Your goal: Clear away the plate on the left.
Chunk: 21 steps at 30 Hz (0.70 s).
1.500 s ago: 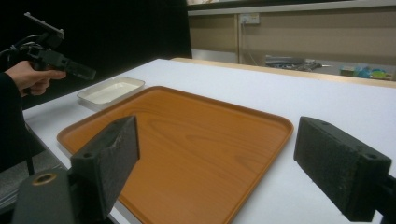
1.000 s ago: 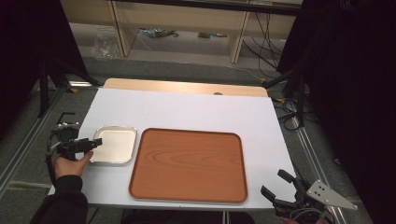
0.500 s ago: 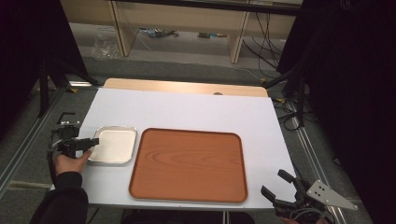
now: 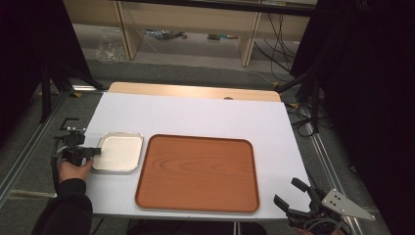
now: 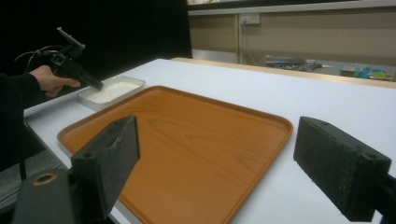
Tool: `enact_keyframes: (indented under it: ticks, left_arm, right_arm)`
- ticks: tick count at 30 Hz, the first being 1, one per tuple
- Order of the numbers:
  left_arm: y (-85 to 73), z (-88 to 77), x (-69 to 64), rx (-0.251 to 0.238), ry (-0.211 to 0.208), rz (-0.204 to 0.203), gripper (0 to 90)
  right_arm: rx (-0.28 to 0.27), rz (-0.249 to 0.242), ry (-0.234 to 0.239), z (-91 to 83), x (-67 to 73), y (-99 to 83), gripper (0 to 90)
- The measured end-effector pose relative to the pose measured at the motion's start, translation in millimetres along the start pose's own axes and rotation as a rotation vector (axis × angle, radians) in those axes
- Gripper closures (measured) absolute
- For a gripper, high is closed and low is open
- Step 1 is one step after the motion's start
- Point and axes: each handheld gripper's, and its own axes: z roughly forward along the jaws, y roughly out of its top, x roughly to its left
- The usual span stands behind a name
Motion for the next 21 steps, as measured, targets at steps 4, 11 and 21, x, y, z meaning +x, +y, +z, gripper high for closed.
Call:
enact_keyframes:
  ticks: [4,11,21]
  left_arm:
    - [1.6,0.9,6.7,0.007,-0.038,-0.046,84.0]
    - [3.8,2.2,10.0,0.016,-0.067,-0.071,85.3]
    - [3.2,0.6,14.7,-0.012,-0.095,-0.080,88.0]
  right_arm:
    - [-0.010,-0.021,-0.003,0.4,-1.4,0.3,15.4]
    - [-0.008,-0.023,-0.002,0.6,-1.3,0.2,15.3]
    - [-0.012,-0.020,-0.002,0.5,-1.3,0.2,15.4]
